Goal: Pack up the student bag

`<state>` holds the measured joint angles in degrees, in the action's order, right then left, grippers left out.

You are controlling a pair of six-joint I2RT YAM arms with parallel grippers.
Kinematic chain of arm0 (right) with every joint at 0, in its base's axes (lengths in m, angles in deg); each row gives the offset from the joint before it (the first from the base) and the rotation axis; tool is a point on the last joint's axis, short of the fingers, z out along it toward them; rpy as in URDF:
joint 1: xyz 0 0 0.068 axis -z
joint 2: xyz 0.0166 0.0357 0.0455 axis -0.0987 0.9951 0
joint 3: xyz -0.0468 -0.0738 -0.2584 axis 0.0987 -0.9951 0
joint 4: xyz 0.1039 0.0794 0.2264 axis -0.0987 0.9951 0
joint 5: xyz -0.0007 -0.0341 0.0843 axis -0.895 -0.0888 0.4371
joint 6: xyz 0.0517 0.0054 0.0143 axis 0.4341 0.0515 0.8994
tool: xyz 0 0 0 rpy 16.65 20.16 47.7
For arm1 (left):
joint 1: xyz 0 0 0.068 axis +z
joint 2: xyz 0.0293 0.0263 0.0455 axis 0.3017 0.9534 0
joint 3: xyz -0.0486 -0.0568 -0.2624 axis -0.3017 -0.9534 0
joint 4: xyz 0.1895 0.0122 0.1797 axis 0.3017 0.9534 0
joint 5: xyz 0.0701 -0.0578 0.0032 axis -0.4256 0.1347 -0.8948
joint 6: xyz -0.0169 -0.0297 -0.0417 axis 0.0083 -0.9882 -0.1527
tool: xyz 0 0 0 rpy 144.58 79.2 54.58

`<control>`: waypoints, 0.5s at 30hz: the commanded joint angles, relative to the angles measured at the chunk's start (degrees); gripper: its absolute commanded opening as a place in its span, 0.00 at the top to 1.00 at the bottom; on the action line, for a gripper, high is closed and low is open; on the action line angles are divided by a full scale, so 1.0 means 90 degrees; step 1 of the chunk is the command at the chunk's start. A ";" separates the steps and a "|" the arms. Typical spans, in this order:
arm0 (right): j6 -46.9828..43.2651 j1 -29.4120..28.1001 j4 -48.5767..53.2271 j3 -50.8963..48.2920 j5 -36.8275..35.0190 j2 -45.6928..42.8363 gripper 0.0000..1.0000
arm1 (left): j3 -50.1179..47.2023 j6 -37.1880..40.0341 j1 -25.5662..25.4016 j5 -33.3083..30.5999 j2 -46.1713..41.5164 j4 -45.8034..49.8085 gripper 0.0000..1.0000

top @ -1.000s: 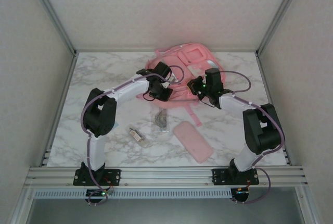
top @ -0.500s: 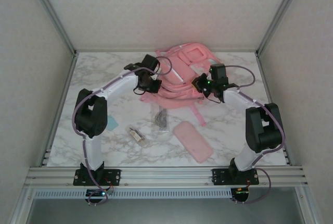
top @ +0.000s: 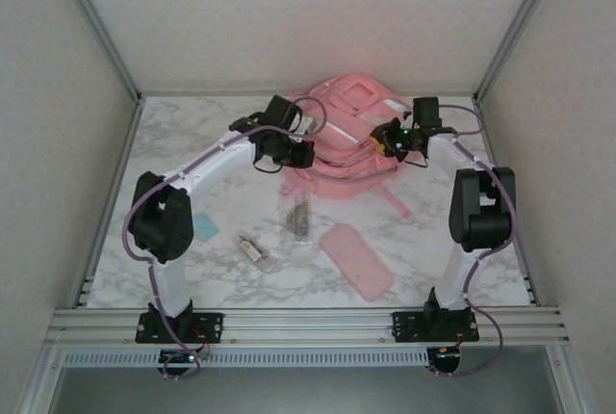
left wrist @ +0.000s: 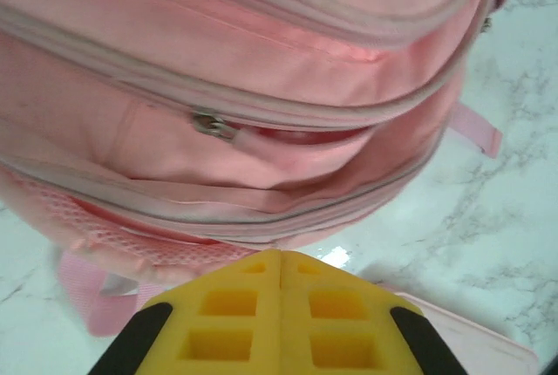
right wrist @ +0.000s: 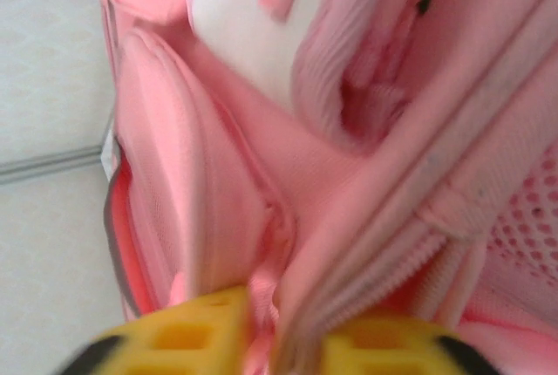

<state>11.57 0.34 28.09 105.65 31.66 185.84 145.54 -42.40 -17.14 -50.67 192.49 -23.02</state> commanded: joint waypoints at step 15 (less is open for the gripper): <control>0.0776 -0.0428 -0.1520 -0.2398 -0.0733 -0.2164 0.38 | -0.0142 -0.0371 -0.0168 -0.0626 0.0208 -0.0381 1.00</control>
<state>14.72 -0.40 18.96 87.46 26.79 168.38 145.52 -43.87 -18.41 -53.20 196.27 -24.05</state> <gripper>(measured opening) 0.616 0.056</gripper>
